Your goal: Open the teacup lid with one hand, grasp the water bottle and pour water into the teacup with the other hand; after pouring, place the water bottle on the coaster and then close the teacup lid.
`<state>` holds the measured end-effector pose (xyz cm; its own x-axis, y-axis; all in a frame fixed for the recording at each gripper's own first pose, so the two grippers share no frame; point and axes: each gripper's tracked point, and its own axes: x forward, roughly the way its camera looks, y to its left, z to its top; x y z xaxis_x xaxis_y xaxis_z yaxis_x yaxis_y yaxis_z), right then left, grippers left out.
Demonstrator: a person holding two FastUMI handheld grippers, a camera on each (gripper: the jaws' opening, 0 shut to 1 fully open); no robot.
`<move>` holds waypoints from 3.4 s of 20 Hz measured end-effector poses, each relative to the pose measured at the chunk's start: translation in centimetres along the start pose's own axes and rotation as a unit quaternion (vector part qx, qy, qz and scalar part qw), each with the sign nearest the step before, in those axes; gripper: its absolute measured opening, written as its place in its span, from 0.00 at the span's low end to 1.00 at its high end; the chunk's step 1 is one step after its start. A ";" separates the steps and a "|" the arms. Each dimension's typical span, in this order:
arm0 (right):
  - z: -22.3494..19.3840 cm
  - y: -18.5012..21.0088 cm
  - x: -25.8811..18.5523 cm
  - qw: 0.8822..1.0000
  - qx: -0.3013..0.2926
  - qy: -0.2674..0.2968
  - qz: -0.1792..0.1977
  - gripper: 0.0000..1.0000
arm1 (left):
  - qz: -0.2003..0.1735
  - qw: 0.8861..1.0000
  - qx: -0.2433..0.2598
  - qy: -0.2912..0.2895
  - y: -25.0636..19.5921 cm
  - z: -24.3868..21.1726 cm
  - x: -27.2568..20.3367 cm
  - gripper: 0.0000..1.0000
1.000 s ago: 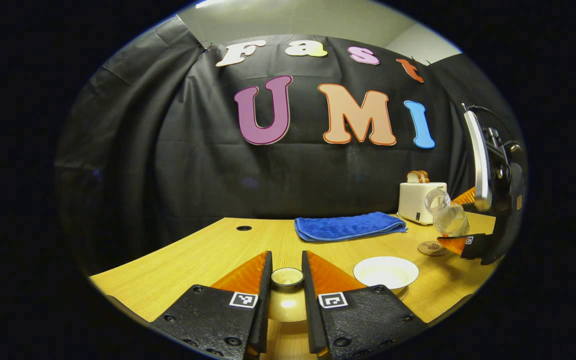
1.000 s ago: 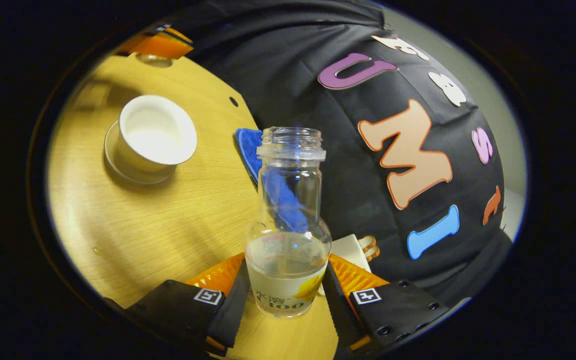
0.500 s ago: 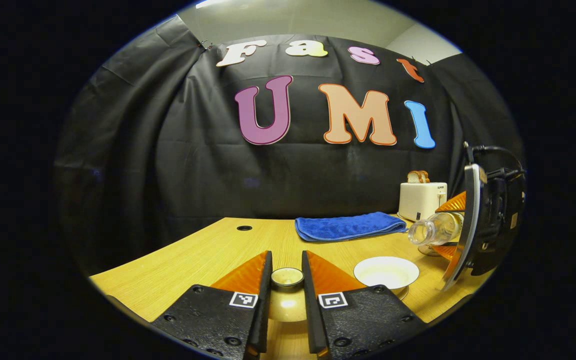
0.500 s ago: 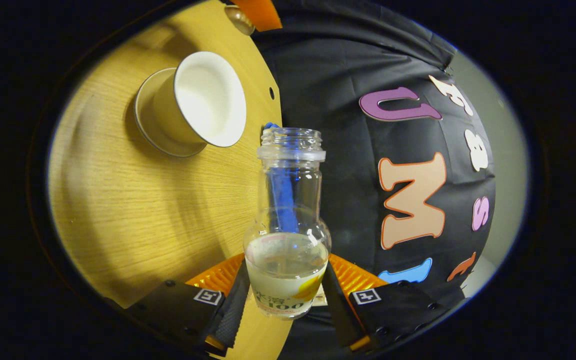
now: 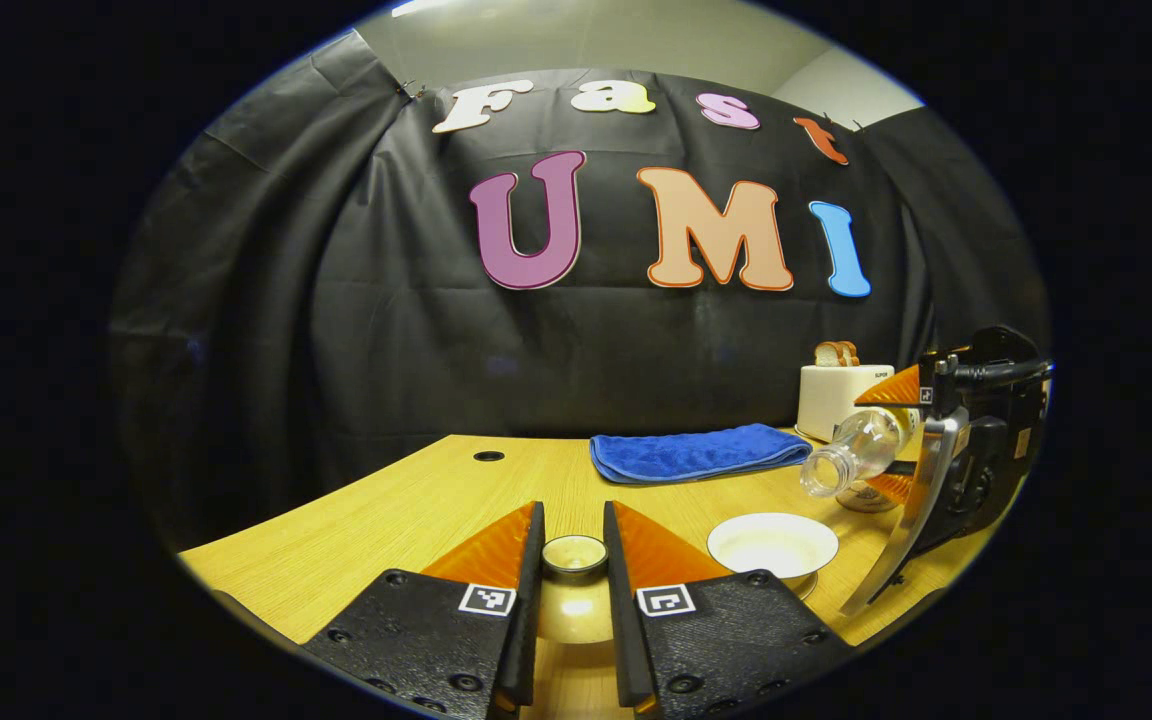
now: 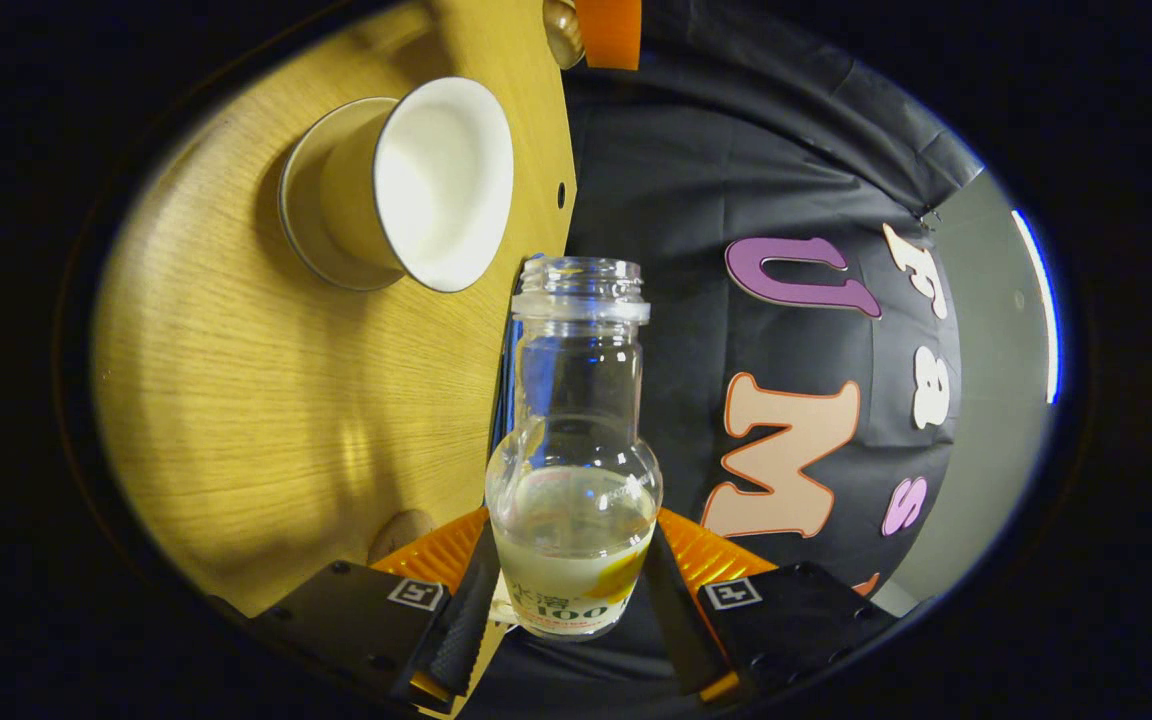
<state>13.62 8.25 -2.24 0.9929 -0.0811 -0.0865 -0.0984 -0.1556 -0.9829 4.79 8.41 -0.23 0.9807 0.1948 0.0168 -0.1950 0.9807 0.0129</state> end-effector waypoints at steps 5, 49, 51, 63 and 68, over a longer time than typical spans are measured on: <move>0.5 -0.7 -0.1 0.999 -0.038 -0.013 -0.020 0.77 | 0.000 1.000 0.000 0.001 0.0 -0.1 0.1 0.29; 0.3 0.0 -0.4 0.998 0.023 -0.037 -0.040 0.76 | -0.009 1.000 -0.001 0.001 -0.2 0.0 0.2 0.29; 0.2 1.1 -0.7 0.994 0.108 -0.031 -0.002 0.78 | -0.009 1.000 0.000 0.001 -0.3 0.0 0.1 0.29; -4.0 4.4 2.0 0.829 0.552 0.063 0.061 0.79 | -0.009 1.000 0.000 0.000 -0.3 0.0 0.2 0.29; -6.5 6.0 2.5 0.668 0.736 0.075 0.083 0.80 | -0.008 1.000 0.000 0.000 -0.3 0.0 0.2 0.29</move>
<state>15.07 0.72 -7.33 0.9479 -0.0905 -0.3055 0.0739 0.9951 -0.0656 5.06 8.21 -0.23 0.9837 0.1792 0.0163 -0.1794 0.9837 0.0130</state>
